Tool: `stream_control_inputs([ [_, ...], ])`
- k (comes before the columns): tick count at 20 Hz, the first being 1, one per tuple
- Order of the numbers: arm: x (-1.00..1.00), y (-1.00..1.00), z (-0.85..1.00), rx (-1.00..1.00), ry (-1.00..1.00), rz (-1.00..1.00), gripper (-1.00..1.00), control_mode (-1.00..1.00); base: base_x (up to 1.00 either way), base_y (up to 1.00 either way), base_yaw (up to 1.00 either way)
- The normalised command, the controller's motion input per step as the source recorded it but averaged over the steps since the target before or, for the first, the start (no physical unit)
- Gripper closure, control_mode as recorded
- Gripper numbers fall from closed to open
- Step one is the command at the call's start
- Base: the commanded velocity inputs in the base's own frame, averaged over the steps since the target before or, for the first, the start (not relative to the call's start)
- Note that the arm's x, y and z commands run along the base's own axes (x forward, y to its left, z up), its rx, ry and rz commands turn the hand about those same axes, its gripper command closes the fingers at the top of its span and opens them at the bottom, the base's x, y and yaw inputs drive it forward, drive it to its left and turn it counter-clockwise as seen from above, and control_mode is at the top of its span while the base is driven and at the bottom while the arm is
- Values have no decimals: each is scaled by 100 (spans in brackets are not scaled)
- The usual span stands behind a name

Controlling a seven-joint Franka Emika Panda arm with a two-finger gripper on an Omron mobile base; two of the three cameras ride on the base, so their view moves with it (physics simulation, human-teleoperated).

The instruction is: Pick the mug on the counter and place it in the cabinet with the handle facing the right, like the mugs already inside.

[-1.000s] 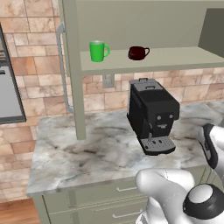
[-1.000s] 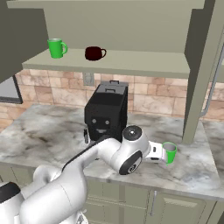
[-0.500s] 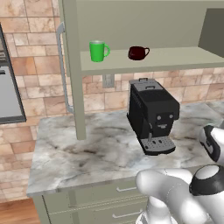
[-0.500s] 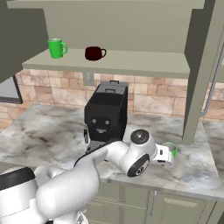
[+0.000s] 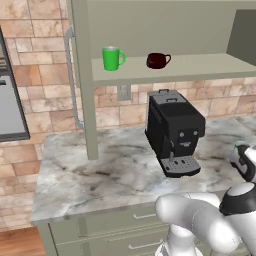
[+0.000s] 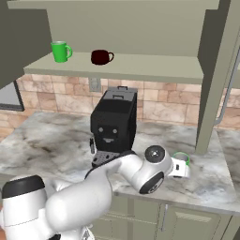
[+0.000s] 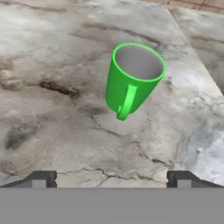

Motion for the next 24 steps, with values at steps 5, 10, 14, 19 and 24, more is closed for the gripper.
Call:
stream_control_inputs([
  [5,12,-8,0,0,-8,0,-100,-100,0,0,0],
  [10,27,-1,0,3,-1,-1,-100,-100,0,0,0],
  [14,37,0,0,2,0,-1,-100,-100,0,0,0],
  [19,37,-1,-1,1,0,0,-100,-100,0,0,0],
  [24,12,-9,-13,0,0,0,-100,-100,0,0,0],
])
